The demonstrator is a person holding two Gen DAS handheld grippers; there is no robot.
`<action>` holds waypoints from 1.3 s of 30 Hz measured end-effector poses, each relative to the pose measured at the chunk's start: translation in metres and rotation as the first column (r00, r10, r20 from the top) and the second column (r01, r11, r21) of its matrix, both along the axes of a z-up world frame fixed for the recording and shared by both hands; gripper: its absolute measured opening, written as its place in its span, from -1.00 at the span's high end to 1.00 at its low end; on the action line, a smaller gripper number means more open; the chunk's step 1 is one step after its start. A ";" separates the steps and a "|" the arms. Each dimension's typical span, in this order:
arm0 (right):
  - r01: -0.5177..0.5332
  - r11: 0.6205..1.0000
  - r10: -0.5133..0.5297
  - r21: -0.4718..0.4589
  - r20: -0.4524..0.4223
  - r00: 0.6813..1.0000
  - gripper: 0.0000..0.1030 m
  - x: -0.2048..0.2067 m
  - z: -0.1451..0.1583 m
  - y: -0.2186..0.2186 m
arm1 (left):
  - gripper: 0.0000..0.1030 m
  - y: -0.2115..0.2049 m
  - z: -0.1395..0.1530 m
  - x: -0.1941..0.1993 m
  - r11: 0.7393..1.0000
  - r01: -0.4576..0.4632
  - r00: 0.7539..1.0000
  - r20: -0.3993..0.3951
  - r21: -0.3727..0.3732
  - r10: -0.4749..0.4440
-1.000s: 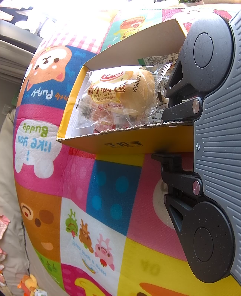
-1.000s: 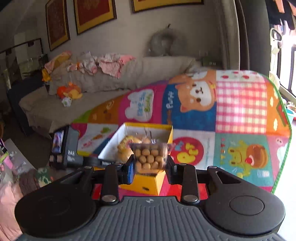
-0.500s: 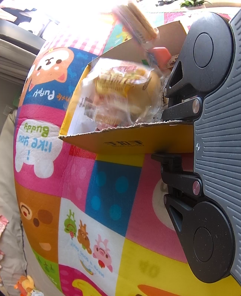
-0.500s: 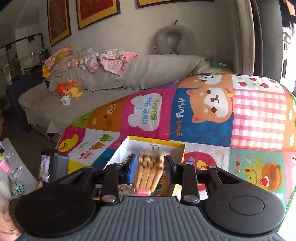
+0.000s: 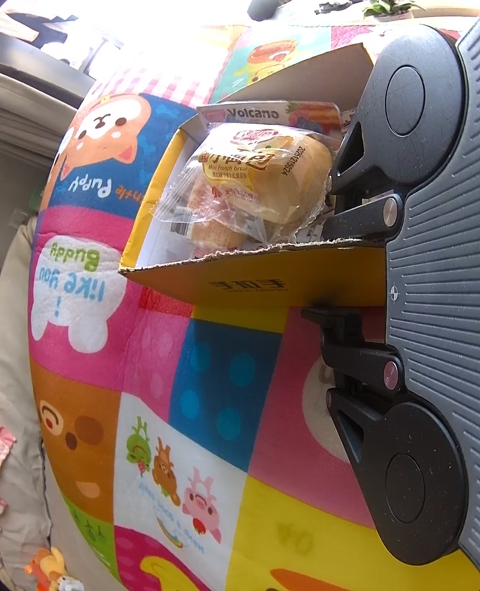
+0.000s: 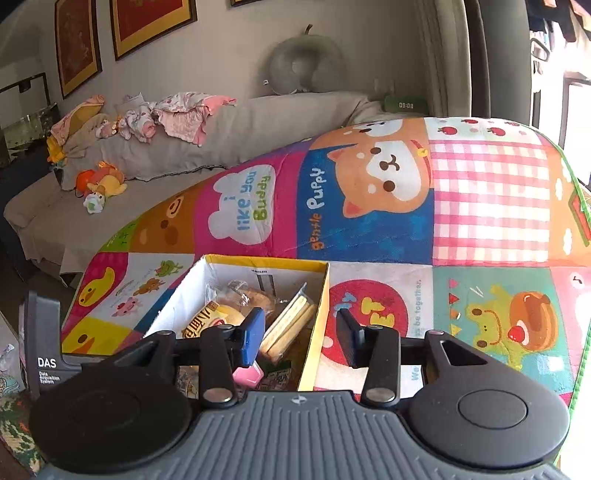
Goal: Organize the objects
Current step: 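Carry the biscuit-stick tray over the yellow box and release it inside, then open the left gripper off the box wall while the right gripper withdraws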
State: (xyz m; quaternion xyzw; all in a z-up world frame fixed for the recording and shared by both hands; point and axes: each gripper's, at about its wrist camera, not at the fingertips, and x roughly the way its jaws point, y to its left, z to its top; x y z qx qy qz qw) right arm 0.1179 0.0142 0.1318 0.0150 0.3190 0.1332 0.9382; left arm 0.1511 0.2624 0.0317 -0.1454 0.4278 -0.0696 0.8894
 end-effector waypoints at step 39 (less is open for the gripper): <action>0.158 0.980 -0.157 -0.123 0.017 0.987 -0.27 0.006 -0.106 0.002 | 0.34 -0.048 0.006 0.077 0.969 0.072 0.992 0.085 0.236 -0.094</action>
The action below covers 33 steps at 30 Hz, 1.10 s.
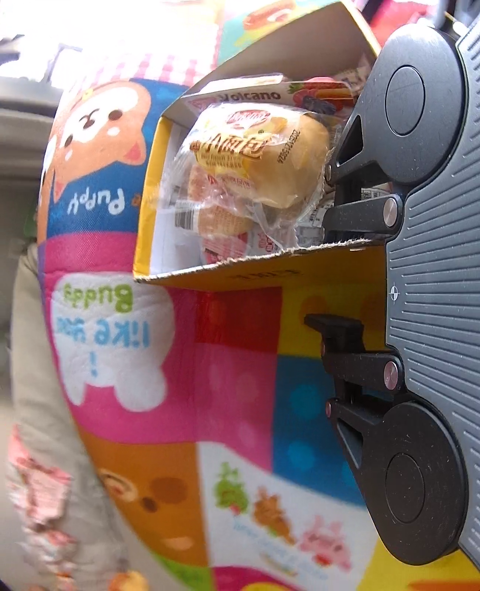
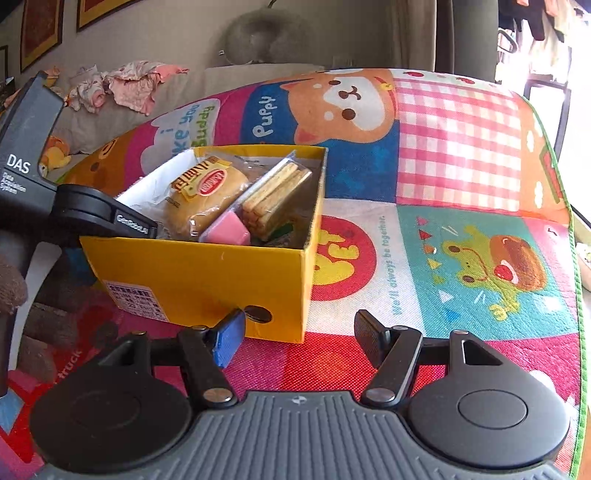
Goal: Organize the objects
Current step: 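Open the left gripper off the box wall while the right gripper withdraws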
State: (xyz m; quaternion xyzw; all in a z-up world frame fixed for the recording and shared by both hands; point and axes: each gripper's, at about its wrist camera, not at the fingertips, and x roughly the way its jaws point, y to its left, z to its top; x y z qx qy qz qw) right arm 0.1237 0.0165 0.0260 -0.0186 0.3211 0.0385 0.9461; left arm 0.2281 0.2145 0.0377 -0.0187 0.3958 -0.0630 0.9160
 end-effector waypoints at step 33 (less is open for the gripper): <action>0.069 0.997 -0.070 0.022 0.013 0.997 -0.59 -0.017 0.013 -0.015 | -0.50 0.030 0.043 -0.058 0.995 -0.095 0.979 0.181 0.023 0.090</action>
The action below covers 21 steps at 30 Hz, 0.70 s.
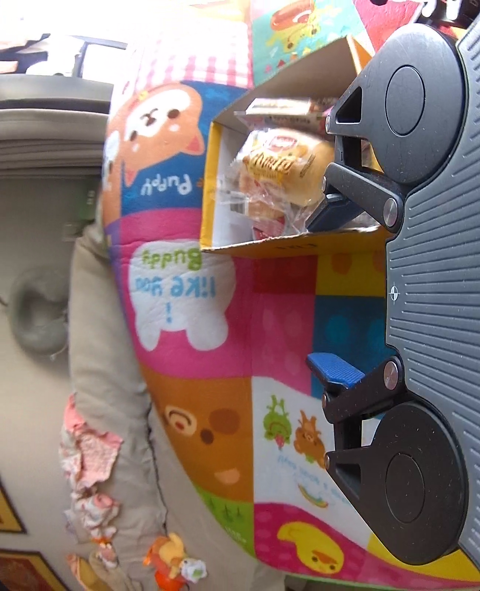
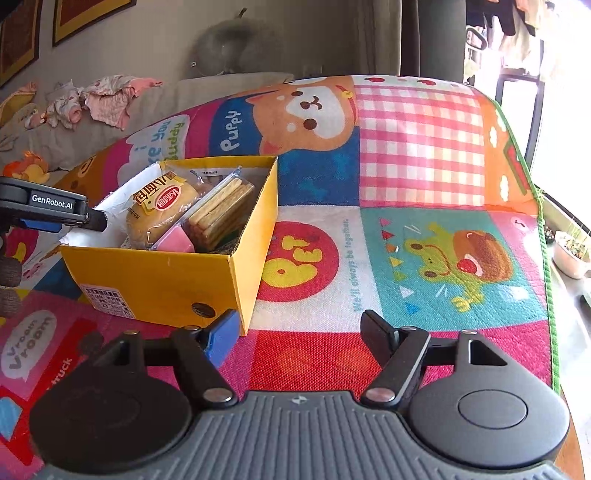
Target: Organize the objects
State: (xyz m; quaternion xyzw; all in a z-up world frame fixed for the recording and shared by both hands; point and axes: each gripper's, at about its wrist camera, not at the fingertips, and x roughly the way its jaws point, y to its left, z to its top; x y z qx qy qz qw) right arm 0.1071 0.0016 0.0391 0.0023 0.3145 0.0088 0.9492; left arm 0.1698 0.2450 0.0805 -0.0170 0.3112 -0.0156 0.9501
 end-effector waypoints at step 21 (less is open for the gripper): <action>-0.014 1.000 0.014 -0.001 -0.112 0.994 -1.00 -0.108 -0.033 -0.001 | -0.49 -0.049 -0.069 -0.177 0.988 0.064 0.998 -0.001 0.139 -0.064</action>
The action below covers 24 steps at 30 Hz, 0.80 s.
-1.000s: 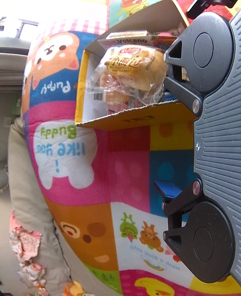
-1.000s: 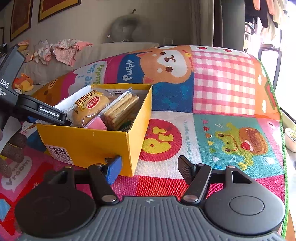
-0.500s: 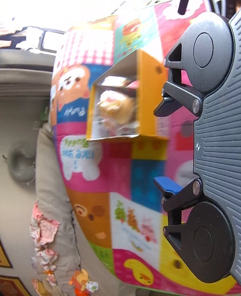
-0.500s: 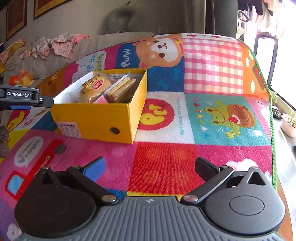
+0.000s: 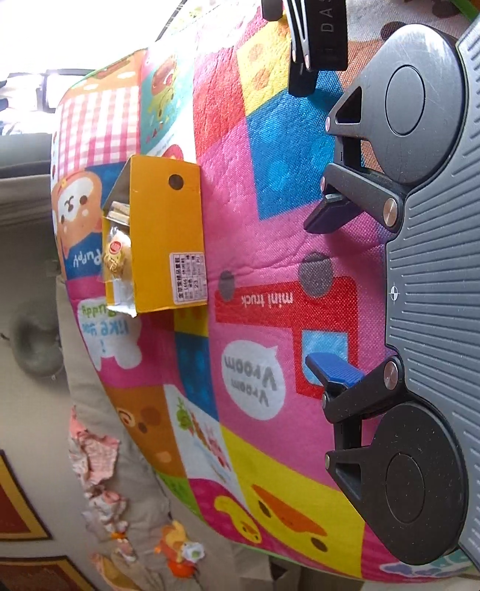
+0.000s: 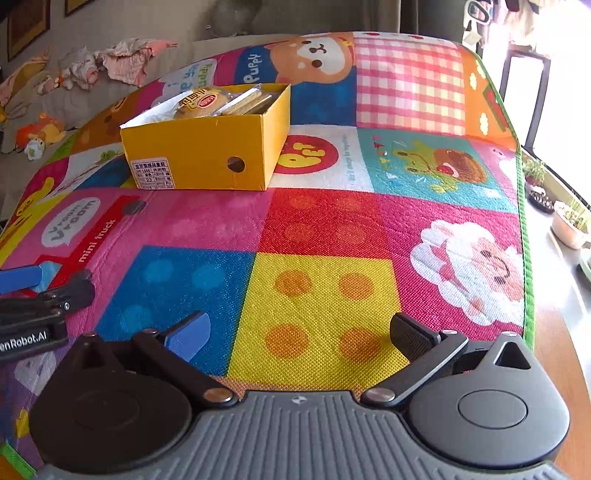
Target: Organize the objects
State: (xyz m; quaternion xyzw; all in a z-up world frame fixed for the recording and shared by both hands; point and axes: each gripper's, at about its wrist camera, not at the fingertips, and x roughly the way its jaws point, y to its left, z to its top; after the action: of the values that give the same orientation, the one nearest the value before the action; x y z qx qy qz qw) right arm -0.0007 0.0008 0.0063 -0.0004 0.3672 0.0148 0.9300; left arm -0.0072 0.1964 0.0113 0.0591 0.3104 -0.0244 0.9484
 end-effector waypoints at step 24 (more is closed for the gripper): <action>0.037 0.999 -0.036 -0.004 0.057 0.998 -1.00 0.013 -0.004 0.007 | -0.56 0.003 -0.005 0.014 0.994 -0.039 0.999 -0.019 -0.102 0.037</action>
State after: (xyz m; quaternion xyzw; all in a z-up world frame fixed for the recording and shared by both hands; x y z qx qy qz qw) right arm 0.0126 0.0076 0.0020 0.0035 0.3407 -0.0031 0.9402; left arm 0.0063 0.1993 0.0063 0.0045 0.3178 -0.0228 0.9479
